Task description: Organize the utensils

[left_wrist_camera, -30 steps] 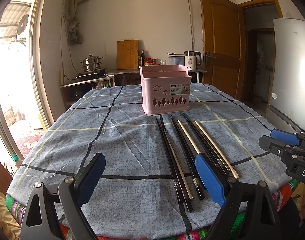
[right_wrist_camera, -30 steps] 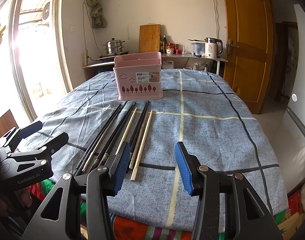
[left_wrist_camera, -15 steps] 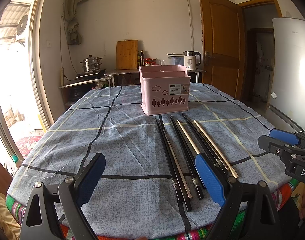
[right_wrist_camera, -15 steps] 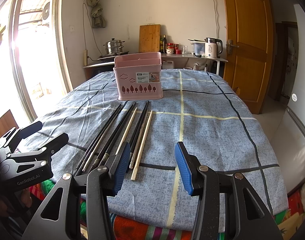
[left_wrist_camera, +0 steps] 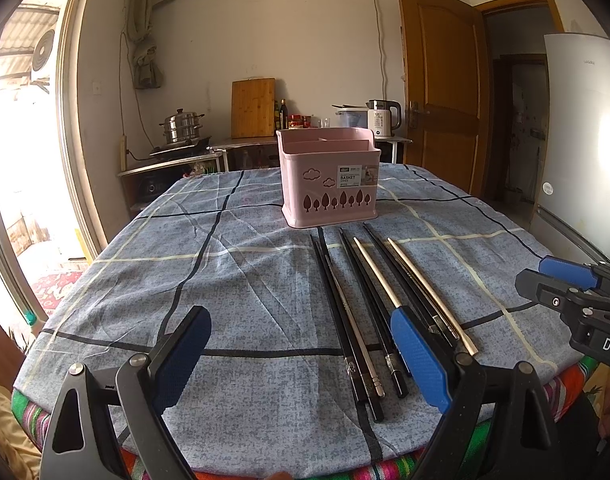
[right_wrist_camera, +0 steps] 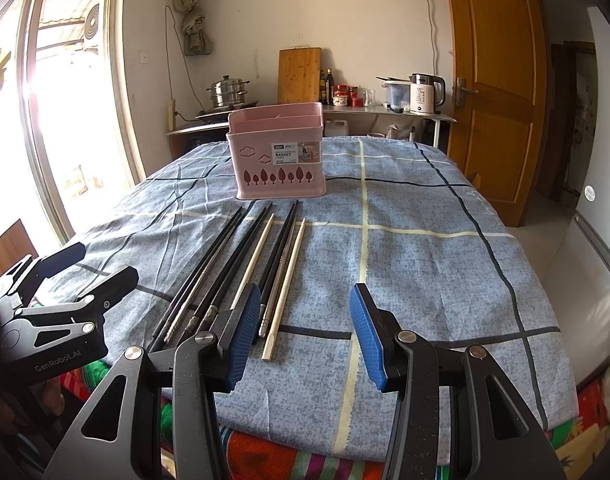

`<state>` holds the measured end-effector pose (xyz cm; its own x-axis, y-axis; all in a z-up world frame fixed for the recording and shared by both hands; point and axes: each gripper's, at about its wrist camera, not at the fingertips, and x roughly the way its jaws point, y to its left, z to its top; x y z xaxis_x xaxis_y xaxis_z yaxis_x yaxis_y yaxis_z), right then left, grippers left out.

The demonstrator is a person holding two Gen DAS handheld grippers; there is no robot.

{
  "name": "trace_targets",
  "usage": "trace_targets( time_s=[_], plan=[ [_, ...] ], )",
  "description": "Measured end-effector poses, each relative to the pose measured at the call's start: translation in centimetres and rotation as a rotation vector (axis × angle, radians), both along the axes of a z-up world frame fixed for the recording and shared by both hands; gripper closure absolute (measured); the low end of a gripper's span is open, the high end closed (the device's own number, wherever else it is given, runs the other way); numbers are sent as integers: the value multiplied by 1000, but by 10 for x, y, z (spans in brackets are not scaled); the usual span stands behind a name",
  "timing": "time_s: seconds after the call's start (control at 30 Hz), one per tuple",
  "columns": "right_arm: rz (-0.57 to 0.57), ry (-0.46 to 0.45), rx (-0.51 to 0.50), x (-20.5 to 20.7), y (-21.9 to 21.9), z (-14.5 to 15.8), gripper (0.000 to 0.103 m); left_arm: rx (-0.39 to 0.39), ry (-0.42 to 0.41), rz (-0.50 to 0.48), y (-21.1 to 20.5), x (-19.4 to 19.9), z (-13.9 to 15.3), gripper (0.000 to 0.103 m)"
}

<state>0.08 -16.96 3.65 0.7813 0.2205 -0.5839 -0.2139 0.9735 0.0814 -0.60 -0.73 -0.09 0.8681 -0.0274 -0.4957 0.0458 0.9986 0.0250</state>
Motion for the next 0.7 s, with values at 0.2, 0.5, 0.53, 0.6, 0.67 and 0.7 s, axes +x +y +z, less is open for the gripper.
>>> trace_targets(
  time_s=[0.2, 0.5, 0.53, 0.6, 0.67, 0.7],
  plan=[
    [1, 4, 1, 0, 1, -3, 55, 1, 3, -4, 0, 0, -2, 11],
    [2, 6, 1, 1, 1, -3, 55, 2, 5, -7, 0, 1, -2, 11],
    [1, 7, 1, 1, 1, -3, 55, 3, 4, -7, 0, 1, -2, 11],
    [2, 7, 2, 1, 1, -3, 55, 6, 4, -7, 0, 2, -2, 11],
    [2, 10, 4, 3, 2, -5, 55, 0, 6, -15, 1, 3, -2, 11],
    [3, 13, 4, 5, 2, -6, 55, -4, 8, -20, 1, 5, -1, 11]
  ],
)
